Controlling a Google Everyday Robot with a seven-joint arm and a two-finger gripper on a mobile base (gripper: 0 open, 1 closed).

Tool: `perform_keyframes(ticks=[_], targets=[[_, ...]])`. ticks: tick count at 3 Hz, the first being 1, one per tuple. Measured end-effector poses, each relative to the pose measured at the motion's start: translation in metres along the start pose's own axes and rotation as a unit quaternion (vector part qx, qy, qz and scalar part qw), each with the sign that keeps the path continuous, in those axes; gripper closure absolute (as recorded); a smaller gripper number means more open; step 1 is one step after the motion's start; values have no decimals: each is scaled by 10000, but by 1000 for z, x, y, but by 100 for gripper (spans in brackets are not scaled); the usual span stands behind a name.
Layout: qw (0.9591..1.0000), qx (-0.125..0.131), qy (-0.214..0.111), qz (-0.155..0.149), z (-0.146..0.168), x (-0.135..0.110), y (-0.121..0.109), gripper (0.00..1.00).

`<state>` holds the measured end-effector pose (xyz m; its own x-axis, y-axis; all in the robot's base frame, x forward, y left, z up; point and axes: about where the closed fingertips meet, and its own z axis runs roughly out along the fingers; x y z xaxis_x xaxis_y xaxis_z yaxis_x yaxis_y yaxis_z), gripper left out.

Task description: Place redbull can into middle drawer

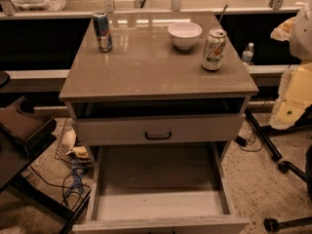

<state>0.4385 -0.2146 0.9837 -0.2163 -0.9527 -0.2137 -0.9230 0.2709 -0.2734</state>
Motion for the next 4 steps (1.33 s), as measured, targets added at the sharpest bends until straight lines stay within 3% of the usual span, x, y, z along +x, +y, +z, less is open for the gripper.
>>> perform_keyframes(ticks=[1,2,3,4], targets=[[10000,0,0,0,0,0,0,0],[9988,273,-364,-156,1,-33,-25,0],[9814,683,-1796,-9,21,-107,-91,0],[9493,685,-3055,292,39,-150,-119,0]])
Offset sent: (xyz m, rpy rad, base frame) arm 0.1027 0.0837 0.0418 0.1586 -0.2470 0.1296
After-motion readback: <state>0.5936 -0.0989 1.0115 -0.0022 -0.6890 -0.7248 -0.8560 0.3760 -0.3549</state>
